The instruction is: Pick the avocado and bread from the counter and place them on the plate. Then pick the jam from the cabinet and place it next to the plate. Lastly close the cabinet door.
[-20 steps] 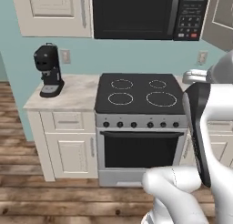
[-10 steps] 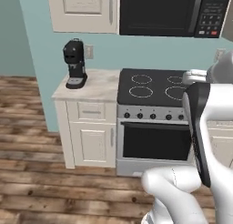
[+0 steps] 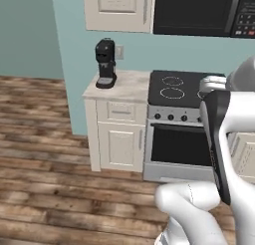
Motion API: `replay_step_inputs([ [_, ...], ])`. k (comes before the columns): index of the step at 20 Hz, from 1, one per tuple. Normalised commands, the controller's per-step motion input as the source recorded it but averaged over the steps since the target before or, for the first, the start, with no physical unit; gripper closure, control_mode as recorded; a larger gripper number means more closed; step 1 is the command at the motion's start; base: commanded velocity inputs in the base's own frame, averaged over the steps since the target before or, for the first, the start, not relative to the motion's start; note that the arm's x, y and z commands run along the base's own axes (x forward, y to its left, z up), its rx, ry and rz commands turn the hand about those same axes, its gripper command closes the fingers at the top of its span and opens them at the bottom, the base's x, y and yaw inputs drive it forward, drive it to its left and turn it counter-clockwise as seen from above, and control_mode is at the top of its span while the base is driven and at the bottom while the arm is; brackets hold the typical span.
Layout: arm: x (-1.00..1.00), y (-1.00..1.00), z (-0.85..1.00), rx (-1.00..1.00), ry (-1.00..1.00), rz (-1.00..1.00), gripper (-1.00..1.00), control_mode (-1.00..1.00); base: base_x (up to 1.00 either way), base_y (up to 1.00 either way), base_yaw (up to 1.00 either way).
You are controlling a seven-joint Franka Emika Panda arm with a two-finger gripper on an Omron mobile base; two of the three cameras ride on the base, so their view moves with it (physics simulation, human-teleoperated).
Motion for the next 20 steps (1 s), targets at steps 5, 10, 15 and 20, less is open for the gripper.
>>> replay_step_inputs([
  [5,0.0,0.0,0.0,0.0,0.0,0.0,1.0,1.0,-0.49,0.48,0.18],
  [10,0.0,0.0,0.0,0.0,0.0,0.0,1.0,1.0,-0.39,0.52,0.19],
  [15,0.0,0.0,0.0,0.0,0.0,0.0,1.0,1.0,-0.23,0.58,0.2],
  [20,0.0,0.0,0.0,0.0,0.0,0.0,1.0,1.0,-0.16,0.56,0.21],
])
